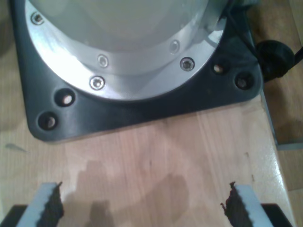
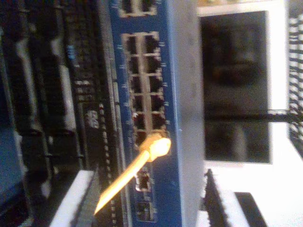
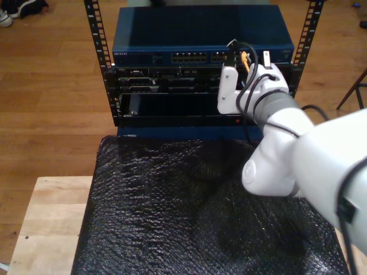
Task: Grab the cable and plug it in
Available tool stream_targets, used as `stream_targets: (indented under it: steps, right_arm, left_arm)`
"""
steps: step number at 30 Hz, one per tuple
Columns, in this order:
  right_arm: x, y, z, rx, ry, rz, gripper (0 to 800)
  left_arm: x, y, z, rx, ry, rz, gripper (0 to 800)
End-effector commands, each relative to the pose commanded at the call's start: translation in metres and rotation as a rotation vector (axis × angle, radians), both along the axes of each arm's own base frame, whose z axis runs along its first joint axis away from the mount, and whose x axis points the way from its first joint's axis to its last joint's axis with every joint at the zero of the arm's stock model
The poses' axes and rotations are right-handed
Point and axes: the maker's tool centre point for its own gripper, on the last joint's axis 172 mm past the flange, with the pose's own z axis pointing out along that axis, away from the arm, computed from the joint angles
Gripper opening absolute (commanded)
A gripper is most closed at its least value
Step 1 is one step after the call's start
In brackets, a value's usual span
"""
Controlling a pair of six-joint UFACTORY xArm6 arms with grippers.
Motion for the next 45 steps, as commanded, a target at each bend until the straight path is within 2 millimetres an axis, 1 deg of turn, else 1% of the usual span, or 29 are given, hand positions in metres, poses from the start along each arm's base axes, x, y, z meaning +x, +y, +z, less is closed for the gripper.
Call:
stream_targets:
  steps: [2, 6, 9, 11, 12, 15, 19, 21, 22, 24, 28, 31, 35, 37, 42, 45]
  right_arm:
    - [-0.003, -0.025, 0.001, 0.001, 0.034, -0.028, 571]
    - [-0.006, -0.058, -0.007, -0.048, 0.109, -0.038, 595]
    - [-0.006, -0.100, -0.009, -0.087, 0.157, -0.069, 635]
    - [-0.010, -0.129, -0.014, -0.108, 0.204, -0.087, 642]
    - [-0.013, -0.140, -0.017, -0.116, 0.230, -0.089, 642]
    - [-0.025, -0.177, -0.024, -0.142, 0.313, -0.095, 669]
    - [-0.047, -0.226, -0.035, -0.163, 0.426, -0.099, 718]
    - [-0.059, -0.247, -0.039, -0.180, 0.476, -0.089, 742]
    - [-0.067, -0.253, -0.043, -0.185, 0.505, -0.076, 759]
    - [-0.085, -0.264, -0.050, -0.187, 0.565, -0.048, 786]
    - [-0.127, -0.290, -0.060, -0.162, 0.676, -0.016, 788]
    - [-0.169, -0.299, -0.074, -0.141, 0.786, 0.024, 789]
    - [-0.234, -0.325, -0.090, -0.147, 0.923, 0.016, 797]
    - [-0.265, -0.333, -0.101, -0.161, 0.984, 0.013, 797]
    - [-0.327, -0.347, -0.120, -0.202, 1.085, -0.015, 797]
    - [-0.363, -0.348, -0.131, -0.218, 1.154, -0.017, 797]
  left_arm:
    - [0.000, 0.000, 0.000, -0.002, 0.000, 0.000, 800]
    - [0.000, 0.000, 0.000, 0.000, 0.000, 0.000, 800]
    - [0.000, 0.000, 0.000, 0.000, 0.000, 0.000, 800]
    - [0.000, 0.000, 0.000, 0.000, 0.000, 0.000, 800]
    - [0.000, 0.000, 0.000, 0.000, 0.000, 0.000, 800]
    - [0.000, 0.000, 0.000, -0.002, 0.000, 0.000, 800]
    - [0.000, 0.000, 0.000, 0.000, 0.000, 0.000, 800]
    - [0.000, 0.000, 0.000, 0.000, 0.000, 0.000, 800]
    - [0.000, 0.000, 0.000, -0.002, 0.000, 0.000, 800]
    - [0.000, 0.000, 0.000, 0.000, 0.000, 0.000, 800]
    - [0.000, 0.000, 0.000, 0.000, 0.000, 0.000, 800]
    - [0.000, 0.000, 0.000, -0.002, 0.000, 0.000, 800]
    - [0.000, 0.000, 0.000, -0.002, 0.000, 0.000, 800]
    - [0.000, 0.000, 0.000, 0.000, 0.000, 0.000, 800]
    - [0.000, 0.000, 0.000, 0.000, 0.000, 0.000, 800]
    - [0.000, 0.001, 0.000, 0.002, 0.000, 0.000, 800]
